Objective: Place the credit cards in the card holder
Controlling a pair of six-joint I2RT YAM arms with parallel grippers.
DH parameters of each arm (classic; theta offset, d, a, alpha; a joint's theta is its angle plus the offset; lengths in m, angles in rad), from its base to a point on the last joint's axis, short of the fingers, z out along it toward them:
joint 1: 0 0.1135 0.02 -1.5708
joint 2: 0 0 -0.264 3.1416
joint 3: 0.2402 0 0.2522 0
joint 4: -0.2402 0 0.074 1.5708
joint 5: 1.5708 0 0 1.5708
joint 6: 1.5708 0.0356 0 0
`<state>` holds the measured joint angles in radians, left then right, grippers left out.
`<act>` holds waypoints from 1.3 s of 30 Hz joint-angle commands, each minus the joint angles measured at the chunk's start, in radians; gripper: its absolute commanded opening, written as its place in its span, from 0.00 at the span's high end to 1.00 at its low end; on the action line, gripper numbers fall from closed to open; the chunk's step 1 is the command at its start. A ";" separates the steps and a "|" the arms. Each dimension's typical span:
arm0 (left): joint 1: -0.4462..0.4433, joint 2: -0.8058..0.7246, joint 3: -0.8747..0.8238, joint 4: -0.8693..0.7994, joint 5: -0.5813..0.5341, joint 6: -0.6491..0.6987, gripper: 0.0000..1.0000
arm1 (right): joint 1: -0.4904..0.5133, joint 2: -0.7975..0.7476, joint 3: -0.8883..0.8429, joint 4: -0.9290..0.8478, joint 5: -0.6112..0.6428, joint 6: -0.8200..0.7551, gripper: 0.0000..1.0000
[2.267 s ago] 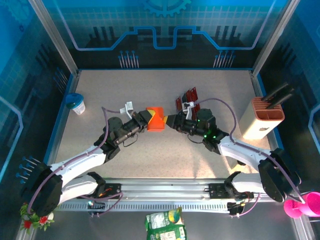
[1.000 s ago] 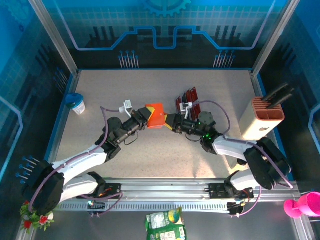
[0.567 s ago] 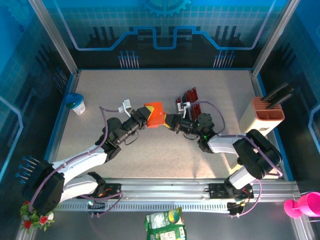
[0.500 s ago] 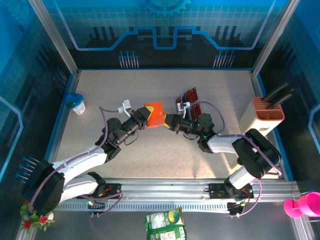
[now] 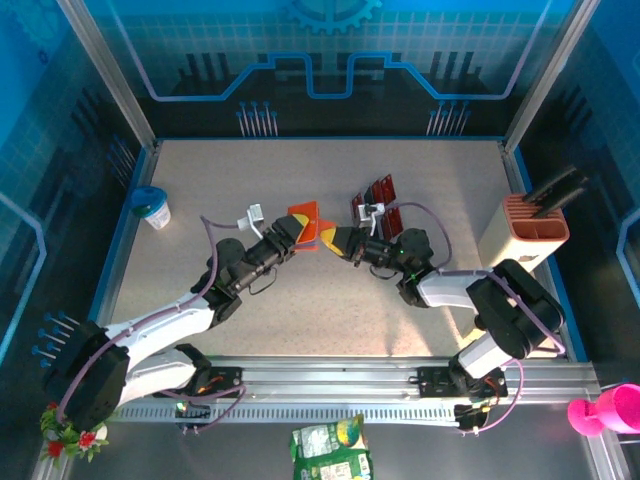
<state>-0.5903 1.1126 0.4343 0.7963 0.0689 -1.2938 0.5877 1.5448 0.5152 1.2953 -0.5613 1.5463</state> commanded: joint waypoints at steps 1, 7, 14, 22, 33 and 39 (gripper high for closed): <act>-0.007 -0.024 -0.013 -0.021 0.004 0.037 0.43 | -0.013 -0.033 -0.024 0.026 0.000 -0.039 1.00; -0.005 -0.058 -0.017 -0.078 -0.008 0.082 0.31 | -0.013 -0.032 -0.042 0.012 0.002 -0.055 1.00; -0.004 -0.134 -0.015 -0.210 -0.041 0.176 0.21 | -0.014 -0.007 -0.057 0.040 0.002 -0.050 1.00; 0.005 -0.222 0.036 -0.425 -0.072 0.334 0.14 | -0.014 0.024 -0.074 0.085 0.002 -0.035 1.00; 0.005 -0.215 0.136 -0.609 -0.088 0.494 0.13 | -0.015 0.059 -0.099 0.127 0.002 -0.026 1.00; 0.005 -0.181 0.182 -0.700 -0.097 0.554 0.13 | -0.015 0.062 -0.109 0.127 0.001 -0.031 1.00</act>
<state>-0.5884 0.9184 0.5709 0.1761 -0.0074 -0.8085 0.5873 1.5993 0.4160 1.3628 -0.5583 1.5227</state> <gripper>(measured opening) 0.869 0.059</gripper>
